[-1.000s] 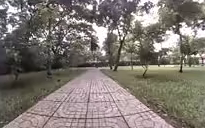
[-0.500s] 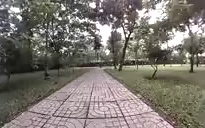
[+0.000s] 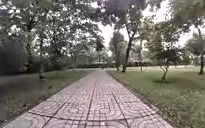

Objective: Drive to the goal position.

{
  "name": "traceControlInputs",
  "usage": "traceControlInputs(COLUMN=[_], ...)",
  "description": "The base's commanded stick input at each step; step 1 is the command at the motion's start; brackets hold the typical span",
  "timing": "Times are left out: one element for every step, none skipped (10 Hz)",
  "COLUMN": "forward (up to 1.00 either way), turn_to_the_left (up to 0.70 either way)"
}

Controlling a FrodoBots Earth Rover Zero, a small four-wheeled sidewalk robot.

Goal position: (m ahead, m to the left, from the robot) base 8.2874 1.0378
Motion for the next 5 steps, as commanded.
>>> traceControlInputs(forward=[1.00, 1.00, 1.00, 1.00, 1.00], turn_to_the_left=[0.00, 0.00, 0.00, 0.00, 0.00])
